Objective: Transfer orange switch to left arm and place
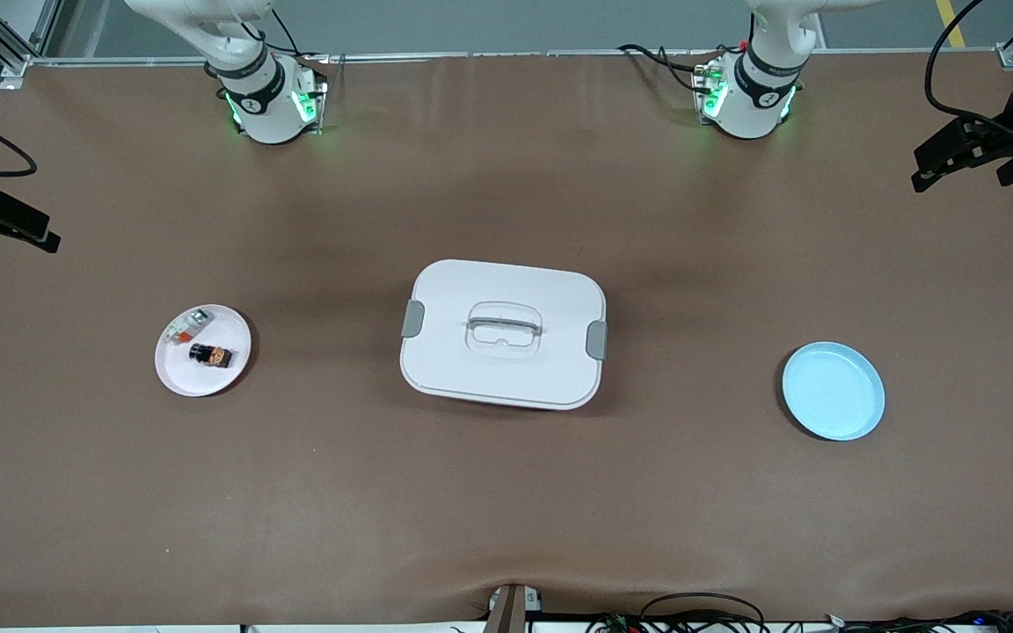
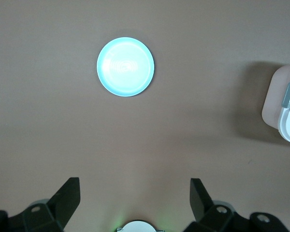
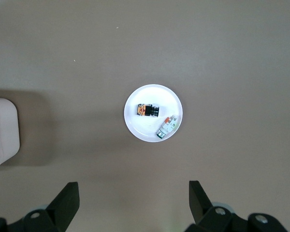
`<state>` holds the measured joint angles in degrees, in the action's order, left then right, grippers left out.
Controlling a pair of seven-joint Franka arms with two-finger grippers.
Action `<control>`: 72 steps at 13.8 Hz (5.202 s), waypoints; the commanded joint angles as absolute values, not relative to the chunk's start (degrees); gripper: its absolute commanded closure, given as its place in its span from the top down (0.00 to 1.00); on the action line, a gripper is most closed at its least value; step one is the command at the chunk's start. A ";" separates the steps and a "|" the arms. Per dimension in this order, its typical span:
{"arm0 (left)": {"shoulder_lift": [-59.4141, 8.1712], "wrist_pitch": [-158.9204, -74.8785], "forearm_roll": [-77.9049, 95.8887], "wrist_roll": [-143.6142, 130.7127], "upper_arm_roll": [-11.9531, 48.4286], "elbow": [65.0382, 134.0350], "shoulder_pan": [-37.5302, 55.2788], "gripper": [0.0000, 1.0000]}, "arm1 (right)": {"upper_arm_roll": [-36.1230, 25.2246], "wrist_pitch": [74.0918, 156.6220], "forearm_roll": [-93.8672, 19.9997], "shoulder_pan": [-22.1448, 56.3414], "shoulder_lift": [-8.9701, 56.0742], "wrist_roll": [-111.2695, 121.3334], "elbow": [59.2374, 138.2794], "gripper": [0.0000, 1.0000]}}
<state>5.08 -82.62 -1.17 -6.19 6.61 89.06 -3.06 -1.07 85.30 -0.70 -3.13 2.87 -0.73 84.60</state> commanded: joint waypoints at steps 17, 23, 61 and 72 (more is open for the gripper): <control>2.90 -81.30 -2.29 -5.36 6.33 87.01 -3.52 1.00 | -0.62 84.02 -0.35 -3.52 4.21 -0.79 85.78 1.00; 2.90 -81.30 -2.28 -5.18 6.24 86.84 -3.60 1.00 | -0.62 104.89 -0.09 -3.78 7.47 -1.23 103.23 1.00; 3.52 -81.91 -1.76 -5.71 6.85 88.07 -3.60 1.00 | -0.70 134.21 -0.53 -5.27 32.34 -2.29 112.15 0.25; 3.34 -82.26 -1.76 -5.71 6.94 88.07 -3.43 1.00 | -0.26 107.20 -0.53 -1.77 22.42 -7.35 103.83 0.24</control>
